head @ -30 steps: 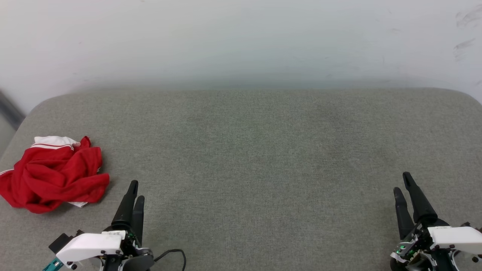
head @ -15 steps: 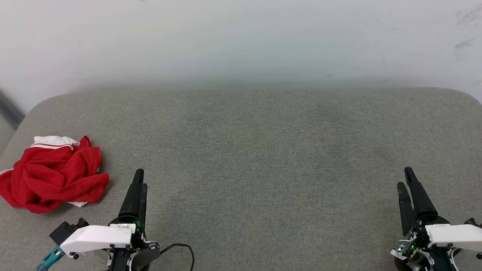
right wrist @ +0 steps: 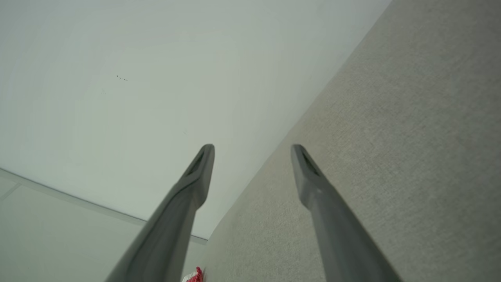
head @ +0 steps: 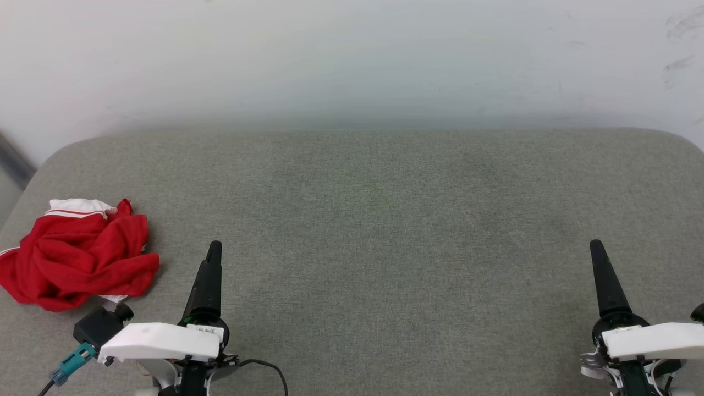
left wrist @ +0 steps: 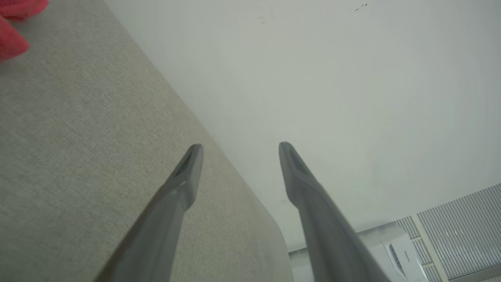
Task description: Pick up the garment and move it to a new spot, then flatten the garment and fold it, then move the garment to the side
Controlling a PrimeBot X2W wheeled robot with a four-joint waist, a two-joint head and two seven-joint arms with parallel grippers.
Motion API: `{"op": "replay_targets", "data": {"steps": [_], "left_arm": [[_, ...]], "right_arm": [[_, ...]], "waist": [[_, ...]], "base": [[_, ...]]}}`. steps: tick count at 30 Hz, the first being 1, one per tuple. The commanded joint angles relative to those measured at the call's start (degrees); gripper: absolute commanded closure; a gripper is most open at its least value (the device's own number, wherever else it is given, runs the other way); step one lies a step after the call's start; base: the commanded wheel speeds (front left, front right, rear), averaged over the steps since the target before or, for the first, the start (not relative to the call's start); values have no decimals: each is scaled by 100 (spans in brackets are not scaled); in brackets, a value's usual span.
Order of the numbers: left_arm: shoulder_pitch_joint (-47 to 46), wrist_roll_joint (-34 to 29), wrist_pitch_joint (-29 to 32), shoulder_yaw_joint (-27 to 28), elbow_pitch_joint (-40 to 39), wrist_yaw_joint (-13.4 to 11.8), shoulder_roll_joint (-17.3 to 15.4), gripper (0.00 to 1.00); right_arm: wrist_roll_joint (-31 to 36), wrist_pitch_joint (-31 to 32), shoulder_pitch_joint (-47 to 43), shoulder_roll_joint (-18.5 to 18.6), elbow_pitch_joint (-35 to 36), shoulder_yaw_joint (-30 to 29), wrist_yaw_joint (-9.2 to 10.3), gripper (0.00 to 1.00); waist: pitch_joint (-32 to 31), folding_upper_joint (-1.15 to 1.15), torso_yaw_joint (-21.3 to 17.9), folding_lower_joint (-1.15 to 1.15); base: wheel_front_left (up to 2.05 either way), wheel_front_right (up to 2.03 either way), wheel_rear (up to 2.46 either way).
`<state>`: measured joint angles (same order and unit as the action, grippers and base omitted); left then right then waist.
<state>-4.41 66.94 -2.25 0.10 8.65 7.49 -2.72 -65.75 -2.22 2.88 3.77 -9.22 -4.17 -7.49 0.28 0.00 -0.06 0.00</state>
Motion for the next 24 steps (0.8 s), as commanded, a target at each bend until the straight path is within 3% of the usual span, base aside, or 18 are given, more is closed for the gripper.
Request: {"op": "replay_targets", "data": {"steps": [1,14,24], "left_arm": [[-152,-246,-54,-24,-100,1,-12,0],[-150,-2272,-308,-292,-25,-183,-68,0],[-156,-3190,-462,-447,3,-378,-153,0]], "right_arm": [[285,-63,39,15,123,-4,0,0],[2293,-176,-5,-41,225,7,0,0],[3285,-196,-52,-77,295,-40,-1,0]], "waist": [[-2,0,0,0],[-15,0,3,0],[-25,0,7,0]], "base": [[0,0,0],[0,0,0],[0,0,0]]}}
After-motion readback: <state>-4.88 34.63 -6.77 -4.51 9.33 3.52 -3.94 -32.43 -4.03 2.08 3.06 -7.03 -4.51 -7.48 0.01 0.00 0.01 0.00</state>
